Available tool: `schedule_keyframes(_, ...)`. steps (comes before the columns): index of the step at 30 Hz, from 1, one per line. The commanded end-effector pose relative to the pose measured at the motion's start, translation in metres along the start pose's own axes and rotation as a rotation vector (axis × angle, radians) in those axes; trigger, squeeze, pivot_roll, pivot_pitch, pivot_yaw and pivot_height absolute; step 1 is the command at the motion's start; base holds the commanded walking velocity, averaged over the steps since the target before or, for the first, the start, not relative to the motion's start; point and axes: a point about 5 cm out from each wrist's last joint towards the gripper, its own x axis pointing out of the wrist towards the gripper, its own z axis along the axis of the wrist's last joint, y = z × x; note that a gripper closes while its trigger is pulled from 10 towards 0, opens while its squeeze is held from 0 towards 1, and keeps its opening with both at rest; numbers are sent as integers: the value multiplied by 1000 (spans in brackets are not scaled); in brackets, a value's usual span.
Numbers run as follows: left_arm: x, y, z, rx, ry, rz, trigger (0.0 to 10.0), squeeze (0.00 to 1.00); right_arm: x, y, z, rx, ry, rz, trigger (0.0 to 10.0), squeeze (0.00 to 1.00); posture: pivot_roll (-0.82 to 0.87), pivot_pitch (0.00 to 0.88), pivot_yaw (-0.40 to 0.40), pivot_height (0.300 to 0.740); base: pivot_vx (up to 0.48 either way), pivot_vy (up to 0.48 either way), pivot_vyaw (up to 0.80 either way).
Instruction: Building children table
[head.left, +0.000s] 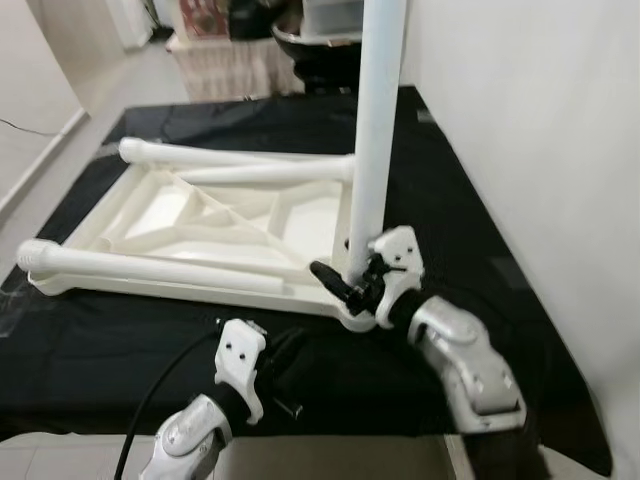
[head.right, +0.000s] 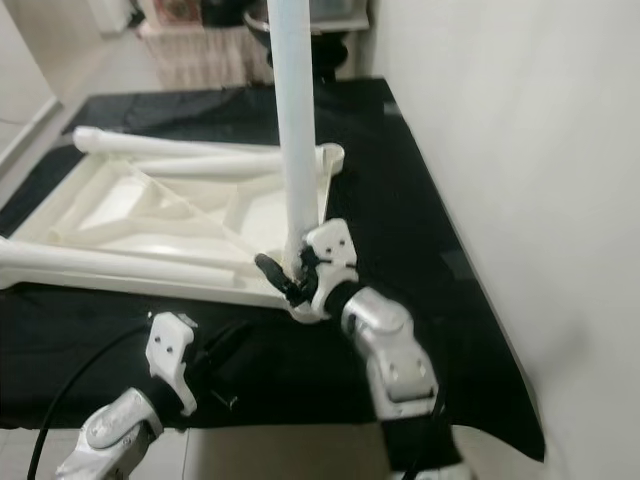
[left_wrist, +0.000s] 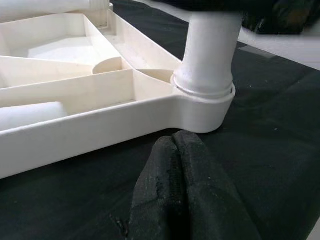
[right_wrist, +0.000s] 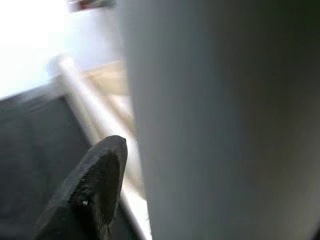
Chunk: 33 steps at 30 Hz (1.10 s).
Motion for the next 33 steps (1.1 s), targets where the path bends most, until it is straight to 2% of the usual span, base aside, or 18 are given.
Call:
schedule_keyframes(1,-2,-1,-5,-2,20,2,10000,0,7,9,-2,-1,-2,141,10000,0,6,139,28,740,0,0,0)
schedule_keyframes(4,-2,-2,-6,-2,20,2,10000,0,7,7,-2,-19,8,175,10000,0,6,139,28,740,0,0,0)
schedule_keyframes(5,-3,-3,-6,-2,20,5,10000,0,9,2,4,-42,19,311,10000,0,20,139,23,740,0,0,0)
schedule_keyframes(6,-3,-3,-6,-2,20,5,10000,0,9,2,4,-42,19,311,10000,0,20,139,23,740,0,0,0)
schedule_keyframes(10,-4,-4,-5,-3,20,8,10000,0,12,-1,5,-81,81,500,10000,0,30,148,21,740,0,0,0)
schedule_keyframes(13,-5,-4,-5,-3,20,8,10000,0,12,-3,4,-92,95,530,10000,0,30,148,21,740,0,0,0)
schedule_keyframes(14,-5,-5,-5,-4,20,8,10000,0,15,-5,6,-66,78,521,8863,0,35,153,18,740,0,0,0)
schedule_keyframes(16,-5,-5,-5,-5,21,9,10000,0,18,-7,8,-48,66,518,8863,0,35,153,18,740,0,0,0)
schedule_keyframes(17,-6,-5,-5,-6,21,9,10000,0,21,-9,8,-31,55,514,0,0,37,155,19,740,0,0,0)
schedule_keyframes(23,-6,-6,-4,-8,20,10,10000,0,20,-13,7,-16,40,500,0,0,33,162,19,740,0,0,0)
schedule_keyframes(28,-5,-7,-4,-14,17,8,10000,0,8,-22,6,-22,16,393,0,0,13,168,20,740,0,0,0)
schedule_keyframes(30,-5,-7,-3,-17,15,6,10000,0,-4,-28,-1,-20,22,203,0,0,0,176,16,740,0,0,0)
schedule_keyframes(31,-5,-7,-3,-17,15,6,10000,0,-4,-28,-1,-20,22,203,0,0,0,176,16,740,0,0,0)
schedule_keyframes(32,-5,-7,-3,-18,14,6,10000,0,-8,-29,-4,-12,25,124,0,0,0,176,16,740,0,0,0)
schedule_keyframes(33,-6,-7,-3,-18,13,7,10000,0,-13,-25,-13,20,29,-126,0,0,2,173,14,740,0,0,0)
